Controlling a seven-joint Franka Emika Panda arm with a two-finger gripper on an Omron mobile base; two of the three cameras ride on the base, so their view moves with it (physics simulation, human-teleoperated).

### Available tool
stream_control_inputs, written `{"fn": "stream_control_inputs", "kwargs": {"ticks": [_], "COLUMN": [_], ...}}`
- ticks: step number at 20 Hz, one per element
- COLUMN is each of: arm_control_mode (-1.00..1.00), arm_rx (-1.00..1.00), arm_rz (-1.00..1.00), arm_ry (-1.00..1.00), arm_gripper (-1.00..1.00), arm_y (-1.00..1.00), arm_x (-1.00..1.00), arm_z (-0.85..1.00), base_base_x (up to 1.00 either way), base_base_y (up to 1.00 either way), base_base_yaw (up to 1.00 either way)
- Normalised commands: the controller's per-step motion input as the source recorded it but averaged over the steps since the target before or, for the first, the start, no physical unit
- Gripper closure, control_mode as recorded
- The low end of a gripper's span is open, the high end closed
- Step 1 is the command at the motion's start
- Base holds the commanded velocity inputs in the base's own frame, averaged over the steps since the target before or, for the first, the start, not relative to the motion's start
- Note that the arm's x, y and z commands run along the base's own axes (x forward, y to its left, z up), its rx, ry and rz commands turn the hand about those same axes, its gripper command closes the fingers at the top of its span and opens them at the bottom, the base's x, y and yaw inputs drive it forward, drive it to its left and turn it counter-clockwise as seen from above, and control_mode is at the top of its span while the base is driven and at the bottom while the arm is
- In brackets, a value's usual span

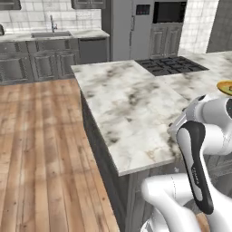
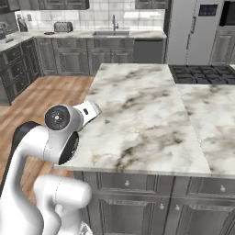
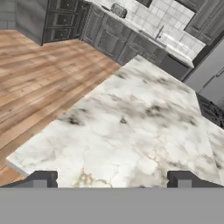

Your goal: Move the hot dog bun to the plate on the dining table and place the condiment next to that plate. Then navigate to the fridge and take the sausage and place it on the plate as well.

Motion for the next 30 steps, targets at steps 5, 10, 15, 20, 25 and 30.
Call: {"fn": "stream_control_inputs", "kwargs": {"ticks": [5,10,15,20,25,30], "arm_control_mode": [1.0,1.0,1.0,1.0,1.0,1.0], "arm_rx": [0.0,0.0,0.0,0.0,0.0,0.0], "arm_rz": [0.0,0.0,0.0,0.0,0.0,0.0], "arm_ry": [0.0,0.0,0.0,0.0,0.0,0.0], "arm_gripper": [-1.0,-1.0,-1.0,-1.0,-1.0,-1.0], "arm_y": [0.0,0.0,0.0,0.0,0.0,0.0], "arm_x": [0.0,0.0,0.0,0.0,0.0,0.0], "arm_z": [0.0,0.0,0.0,0.0,0.0,0.0], "base_base_x": [0.0,0.07,0.26,0.69,0.97,1.0], "base_base_y": [1.0,1.0,1.0,1.0,0.99,0.89], "base_base_yaw": [-0.15,-0.16,-0.21,-0.28,-0.28,-0.24]}}
